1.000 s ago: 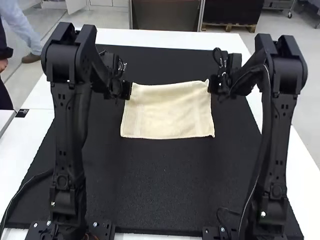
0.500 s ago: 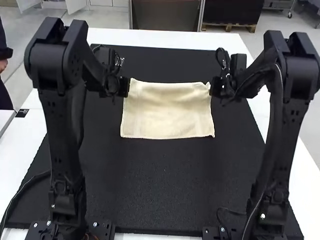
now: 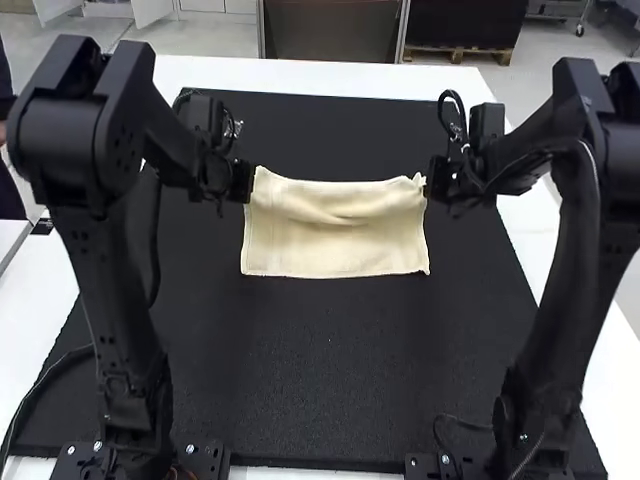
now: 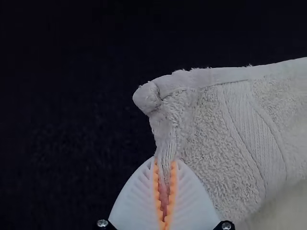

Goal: Fold the towel.

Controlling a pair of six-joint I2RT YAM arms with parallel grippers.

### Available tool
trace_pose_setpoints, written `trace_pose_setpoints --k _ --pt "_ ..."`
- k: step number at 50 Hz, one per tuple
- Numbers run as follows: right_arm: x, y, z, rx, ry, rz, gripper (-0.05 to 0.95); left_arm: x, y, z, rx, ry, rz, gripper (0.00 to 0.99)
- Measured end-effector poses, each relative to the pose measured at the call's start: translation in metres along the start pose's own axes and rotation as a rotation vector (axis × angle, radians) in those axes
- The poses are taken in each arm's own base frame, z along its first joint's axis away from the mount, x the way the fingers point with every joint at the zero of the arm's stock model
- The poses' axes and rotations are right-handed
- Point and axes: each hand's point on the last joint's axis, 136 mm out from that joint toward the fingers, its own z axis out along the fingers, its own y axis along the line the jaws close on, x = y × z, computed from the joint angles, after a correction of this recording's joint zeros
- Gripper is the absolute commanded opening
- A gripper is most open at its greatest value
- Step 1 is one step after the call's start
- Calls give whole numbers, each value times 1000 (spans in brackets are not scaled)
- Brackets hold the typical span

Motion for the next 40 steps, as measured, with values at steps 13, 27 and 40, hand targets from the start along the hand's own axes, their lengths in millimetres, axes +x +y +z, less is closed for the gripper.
trace_pose_setpoints --k 13,27,40 --pt "18 3 -22 -11 34 28 -23 22 -5 -13 7 74 -19 23" --pt "50 -6 -34 -3 107 71 -23 32 -10 -29 8 78 -22 23" --pt "74 -11 -41 -2 148 82 -23 55 -14 -38 10 120 -37 21"
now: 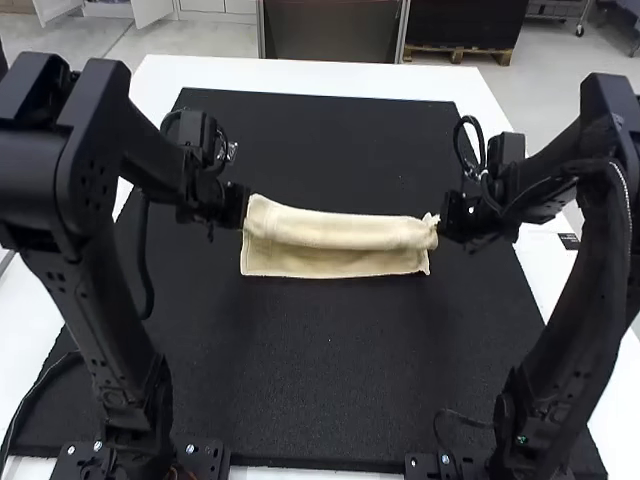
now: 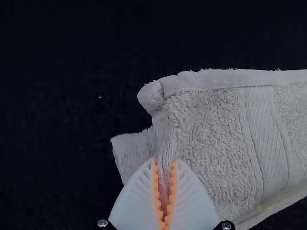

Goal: Fold the towel.

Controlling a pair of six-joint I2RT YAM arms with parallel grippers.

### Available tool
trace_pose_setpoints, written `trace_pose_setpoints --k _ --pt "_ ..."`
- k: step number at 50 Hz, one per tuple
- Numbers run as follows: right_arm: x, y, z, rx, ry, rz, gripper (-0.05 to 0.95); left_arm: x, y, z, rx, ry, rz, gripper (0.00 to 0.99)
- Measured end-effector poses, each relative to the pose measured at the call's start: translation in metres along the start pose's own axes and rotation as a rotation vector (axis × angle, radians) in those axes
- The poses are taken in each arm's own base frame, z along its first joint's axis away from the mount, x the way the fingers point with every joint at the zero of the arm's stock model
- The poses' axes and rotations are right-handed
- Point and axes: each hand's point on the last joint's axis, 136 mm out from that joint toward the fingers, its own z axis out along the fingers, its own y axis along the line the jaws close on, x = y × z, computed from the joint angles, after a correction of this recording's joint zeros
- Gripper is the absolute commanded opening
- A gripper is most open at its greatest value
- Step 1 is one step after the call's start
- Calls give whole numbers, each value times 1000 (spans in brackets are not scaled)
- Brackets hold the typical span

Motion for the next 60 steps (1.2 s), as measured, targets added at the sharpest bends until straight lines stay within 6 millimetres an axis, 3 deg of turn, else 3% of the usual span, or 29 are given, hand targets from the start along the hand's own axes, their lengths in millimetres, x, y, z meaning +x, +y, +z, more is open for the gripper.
trace_pose_setpoints --k 14,24,27,32,36,41,43,46,54,60 --pt "24 -3 2 1 40 7 -21 32 -1 1 -2 25 -10 21" --pt "27 -4 4 -2 3 -13 -15 33 0 3 -16 -43 0 34" --pt "29 -4 4 -2 1 -14 136 34 1 2 -21 -53 -2 116" --pt "30 -6 6 3 -6 -16 300 37 3 2 -35 -53 -7 269" --pt "30 -9 8 15 -15 -18 438 39 5 2 -46 -56 -10 492" --pt "29 -14 9 29 -23 -10 685 39 7 2 -58 -64 -15 874" --pt "28 -15 9 31 -25 -7 775 39 8 2 -61 -64 -17 954" --pt "27 -15 9 34 -28 -3 905 39 8 2 -63 -65 -20 969" --pt "30 -16 12 34 -22 3 908 37 9 2 -65 -76 -29 969" --pt "43 -22 20 38 19 21 908 32 9 1 -66 -96 -44 969"
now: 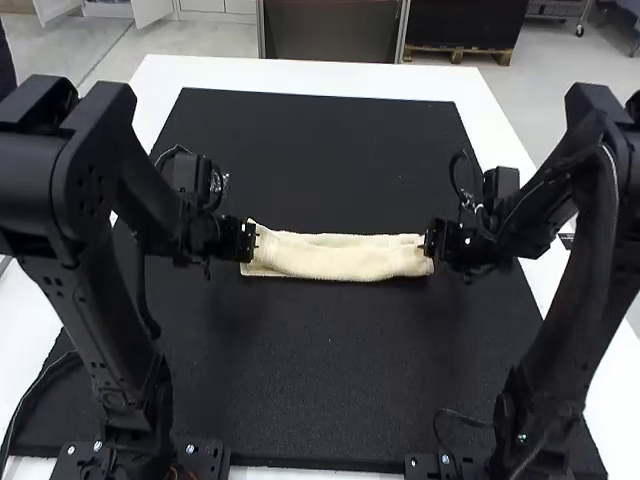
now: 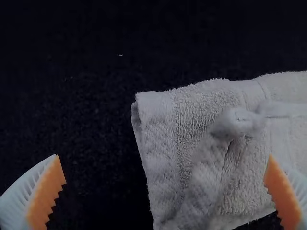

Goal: Fold the towel.

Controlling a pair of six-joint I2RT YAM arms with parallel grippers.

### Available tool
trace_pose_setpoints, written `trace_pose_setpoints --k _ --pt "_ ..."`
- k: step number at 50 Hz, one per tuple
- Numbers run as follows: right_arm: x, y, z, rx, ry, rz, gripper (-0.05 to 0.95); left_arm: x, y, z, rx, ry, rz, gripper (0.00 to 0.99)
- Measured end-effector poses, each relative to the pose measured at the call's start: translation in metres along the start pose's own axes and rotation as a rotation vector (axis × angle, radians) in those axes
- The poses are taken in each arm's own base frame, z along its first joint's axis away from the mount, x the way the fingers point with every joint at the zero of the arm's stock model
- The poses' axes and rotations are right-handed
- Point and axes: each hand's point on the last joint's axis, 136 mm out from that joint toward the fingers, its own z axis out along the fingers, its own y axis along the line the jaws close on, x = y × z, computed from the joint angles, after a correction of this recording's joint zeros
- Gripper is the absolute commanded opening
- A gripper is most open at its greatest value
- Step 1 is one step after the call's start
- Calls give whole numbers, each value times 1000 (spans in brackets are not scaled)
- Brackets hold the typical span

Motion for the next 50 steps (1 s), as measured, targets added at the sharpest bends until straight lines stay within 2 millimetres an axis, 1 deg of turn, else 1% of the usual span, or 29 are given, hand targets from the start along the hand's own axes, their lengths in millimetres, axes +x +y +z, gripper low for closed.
trace_pose_setpoints --k 5,10,17,23,31,33,43,47,49,50 --pt "0 -1 2 -1 -1 -1 908 -7 1 -4 -5 -29 -12 969" --pt "0 0 3 0 -3 -4 907 -23 5 -11 -16 -86 -28 969" --pt "-1 0 5 11 -3 -14 903 -40 16 -21 -42 -151 -54 969" --pt "-1 1 7 23 -2 -21 903 -50 25 -27 -62 -188 -76 969" --pt "-3 4 9 41 -2 -29 902 -53 34 -31 -83 -205 -95 969" --pt "-3 4 10 48 -1 -30 879 -53 35 -31 -84 -206 -97 969" --pt "-4 5 11 58 -2 -30 874 -52 36 -31 -86 -203 -102 969" --pt "-5 7 12 60 -2 -35 774 -52 36 -31 -86 -203 -102 969" --pt "-6 9 14 53 -2 -39 685 -52 36 -31 -86 -203 -102 969" --pt "-7 13 16 37 0 -44 615 -52 36 -31 -86 -203 -102 969"
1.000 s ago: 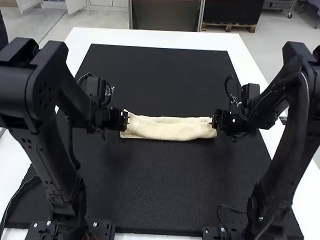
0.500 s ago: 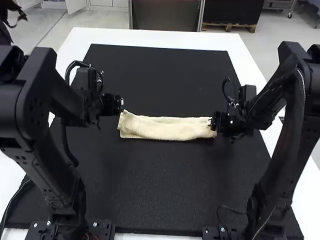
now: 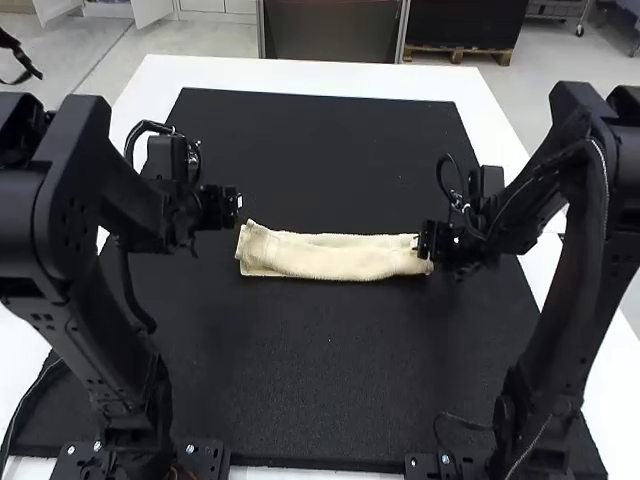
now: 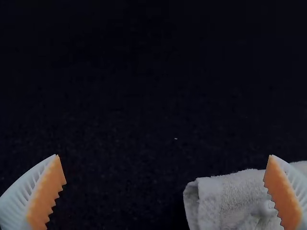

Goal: Fold the towel.

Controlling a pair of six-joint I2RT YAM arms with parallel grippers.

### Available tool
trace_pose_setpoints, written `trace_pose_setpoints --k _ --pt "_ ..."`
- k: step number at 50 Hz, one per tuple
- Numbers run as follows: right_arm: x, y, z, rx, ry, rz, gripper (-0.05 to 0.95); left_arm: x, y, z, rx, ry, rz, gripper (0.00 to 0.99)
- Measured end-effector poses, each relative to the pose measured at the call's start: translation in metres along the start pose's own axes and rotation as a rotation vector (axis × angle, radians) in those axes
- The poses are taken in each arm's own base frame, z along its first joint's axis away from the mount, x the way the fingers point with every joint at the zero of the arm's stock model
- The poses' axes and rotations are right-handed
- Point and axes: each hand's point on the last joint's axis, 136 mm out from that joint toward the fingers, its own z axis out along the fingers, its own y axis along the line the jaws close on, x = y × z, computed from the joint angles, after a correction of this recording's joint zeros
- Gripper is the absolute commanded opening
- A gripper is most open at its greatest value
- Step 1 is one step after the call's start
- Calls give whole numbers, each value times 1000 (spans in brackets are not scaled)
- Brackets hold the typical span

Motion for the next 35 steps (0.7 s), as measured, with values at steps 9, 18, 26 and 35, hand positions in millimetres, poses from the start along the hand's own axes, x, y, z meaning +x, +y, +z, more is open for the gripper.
trace_pose_setpoints --k 9,18,26,35 --pt "10 26 12 -74 42 -35 18 2 0 0 -1 10 -2 969" --pt "12 30 12 -91 48 -35 -21 4 0 0 -1 15 -3 969" --pt "12 30 12 -92 48 -34 -23 9 0 -1 -2 22 -4 969" --pt "10 31 12 -98 49 -32 -23 2 -1 -6 0 -8 -6 969"
